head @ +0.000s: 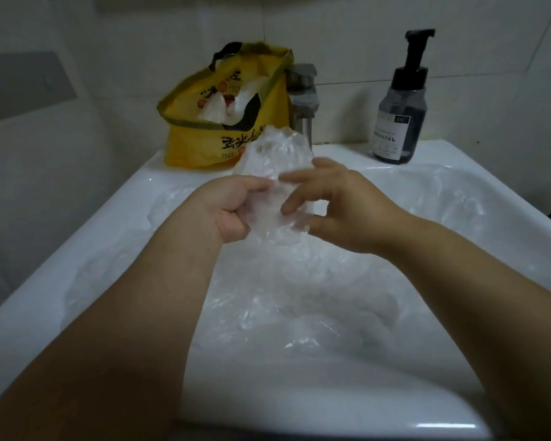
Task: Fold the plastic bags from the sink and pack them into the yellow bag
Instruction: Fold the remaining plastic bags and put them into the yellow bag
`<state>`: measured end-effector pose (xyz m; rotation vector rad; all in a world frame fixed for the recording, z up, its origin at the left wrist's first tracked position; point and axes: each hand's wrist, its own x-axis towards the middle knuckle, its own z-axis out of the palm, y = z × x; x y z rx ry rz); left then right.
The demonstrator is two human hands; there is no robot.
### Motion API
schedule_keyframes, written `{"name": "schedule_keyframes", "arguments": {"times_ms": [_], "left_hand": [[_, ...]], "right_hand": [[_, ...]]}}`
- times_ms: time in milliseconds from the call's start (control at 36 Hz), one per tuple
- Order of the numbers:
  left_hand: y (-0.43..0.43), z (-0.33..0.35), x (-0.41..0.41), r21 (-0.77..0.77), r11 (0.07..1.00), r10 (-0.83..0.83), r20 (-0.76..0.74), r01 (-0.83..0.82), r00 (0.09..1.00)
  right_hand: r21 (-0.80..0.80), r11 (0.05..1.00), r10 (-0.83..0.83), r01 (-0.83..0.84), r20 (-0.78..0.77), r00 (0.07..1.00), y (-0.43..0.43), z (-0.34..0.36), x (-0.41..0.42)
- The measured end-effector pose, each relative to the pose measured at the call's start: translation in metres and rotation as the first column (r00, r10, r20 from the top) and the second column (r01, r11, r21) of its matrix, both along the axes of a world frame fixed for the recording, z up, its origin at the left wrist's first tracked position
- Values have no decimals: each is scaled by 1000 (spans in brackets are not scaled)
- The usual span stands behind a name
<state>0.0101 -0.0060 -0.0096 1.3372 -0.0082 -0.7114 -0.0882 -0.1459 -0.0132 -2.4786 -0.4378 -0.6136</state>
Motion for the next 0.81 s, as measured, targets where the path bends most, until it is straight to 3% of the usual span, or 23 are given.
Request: {"name": "schedule_keyframes", "arguments": {"times_ms": [56, 139, 250, 361, 611, 667, 722, 806], "left_hand": [[-2, 0, 0, 14, 1000, -20, 57, 19, 998], [-6, 0, -2, -63, 998, -14, 151, 24, 988], [-9, 0, -12, -103, 983, -117, 263, 149, 958], [-12, -1, -15, -62, 971, -205, 294, 232, 934], [-10, 0, -19, -46, 947, -290, 307, 318, 907], [-9, 0, -20, -47, 937, -316, 307, 346, 898], [-8, 0, -20, -54, 928, -337, 300, 368, 893], [-4, 1, -20, -51, 916, -368, 296, 399, 882]], "right_hand": [[175, 985, 31, -12, -105, 994, 2, 4, -4], [377, 921, -19, 96, -204, 979, 2, 7, -3], [569, 783, -165, 253, -202, 965, -2, 5, 6], [653, 686, -243, 320, -210, 947, -2, 1, 11], [724, 592, -269, 355, -239, 933, -4, 1, 11], [777, 516, -212, 362, -293, 932, -7, 0, 14], [858, 371, -50, 355, -364, 930, -8, 2, 13], [923, 223, 90, 313, -339, 936, -13, 4, 13]]}}
